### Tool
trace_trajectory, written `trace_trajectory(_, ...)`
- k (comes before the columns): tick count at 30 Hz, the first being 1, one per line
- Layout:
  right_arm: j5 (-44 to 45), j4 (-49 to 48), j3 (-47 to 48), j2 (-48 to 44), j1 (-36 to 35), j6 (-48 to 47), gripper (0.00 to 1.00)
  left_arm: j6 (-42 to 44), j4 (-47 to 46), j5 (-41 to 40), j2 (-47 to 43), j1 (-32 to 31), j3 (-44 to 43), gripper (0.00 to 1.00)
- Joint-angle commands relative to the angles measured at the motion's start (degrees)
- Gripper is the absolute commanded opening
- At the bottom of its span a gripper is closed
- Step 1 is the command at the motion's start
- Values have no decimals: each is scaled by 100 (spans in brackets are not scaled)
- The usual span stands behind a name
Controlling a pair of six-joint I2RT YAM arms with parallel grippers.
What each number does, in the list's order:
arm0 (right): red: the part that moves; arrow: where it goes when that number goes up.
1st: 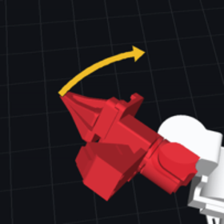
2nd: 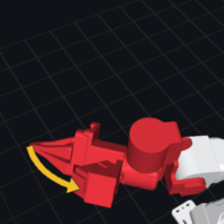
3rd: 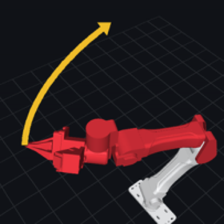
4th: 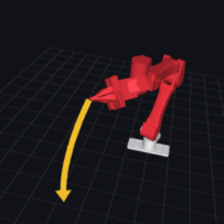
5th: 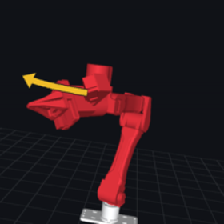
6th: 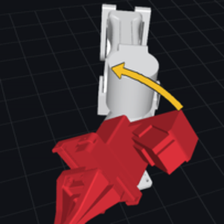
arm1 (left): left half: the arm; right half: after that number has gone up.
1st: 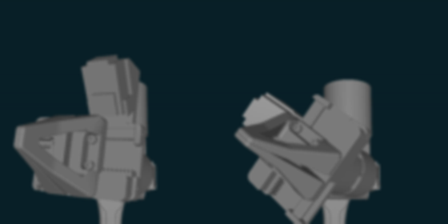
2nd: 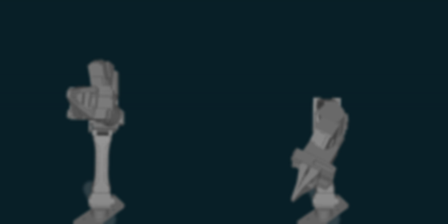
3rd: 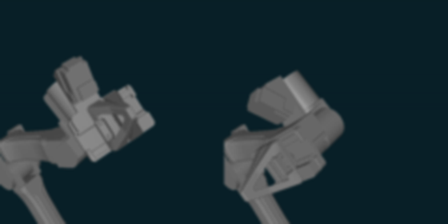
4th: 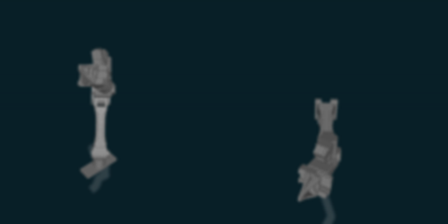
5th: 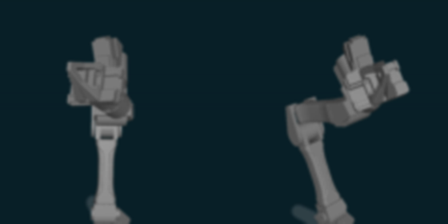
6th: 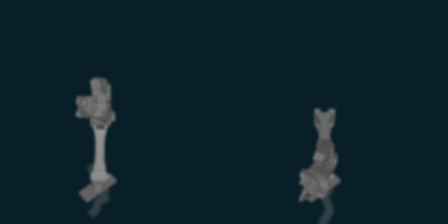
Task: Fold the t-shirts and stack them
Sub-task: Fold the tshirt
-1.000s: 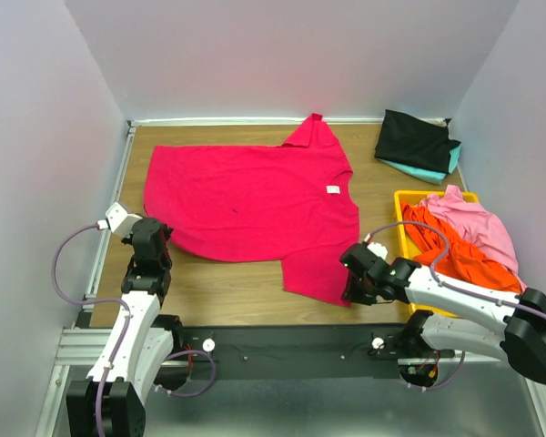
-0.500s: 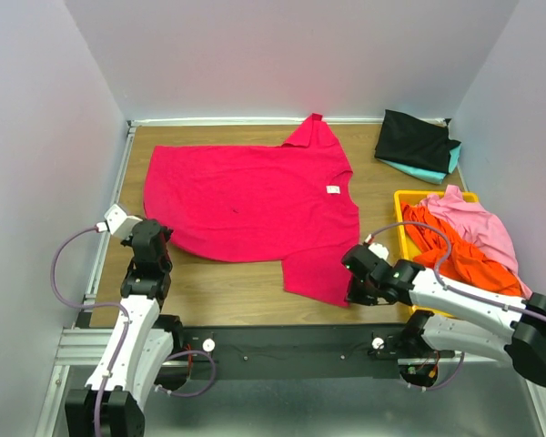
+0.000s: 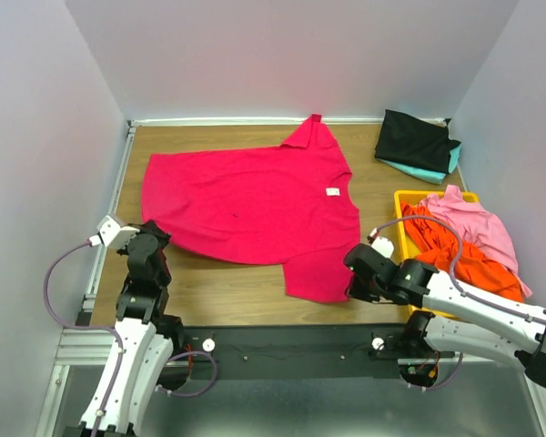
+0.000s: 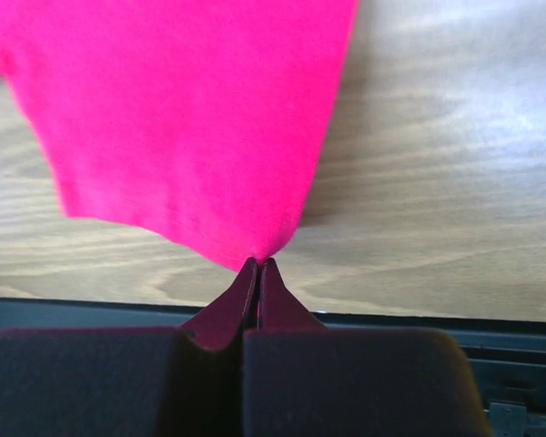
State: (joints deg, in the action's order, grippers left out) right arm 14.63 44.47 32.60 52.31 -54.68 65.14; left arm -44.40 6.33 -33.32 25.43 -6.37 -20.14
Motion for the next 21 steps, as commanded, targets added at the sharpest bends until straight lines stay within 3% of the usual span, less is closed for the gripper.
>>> trace_trajectory(1,724,176,535,-20,-52,25,1,-252,429,-507,-424,-215,-51,9)
trace_trajectory(7,1715,-140,958,103,-43,-195,1,-271,300,-632,-733,-347,89,9)
trace_trajectory(11,2517,-350,1187,244,-52,-624,1,-218,124,-632,-120,-338,28,9)
trace_trajectory(17,3518,-1185,1749,1050,-43,-1424,1,-165,-202,27,576,-338,-16,12)
trace_trajectory(21,3556,-2143,2127,1605,193,-2303,1,-192,-176,220,595,-338,1,13)
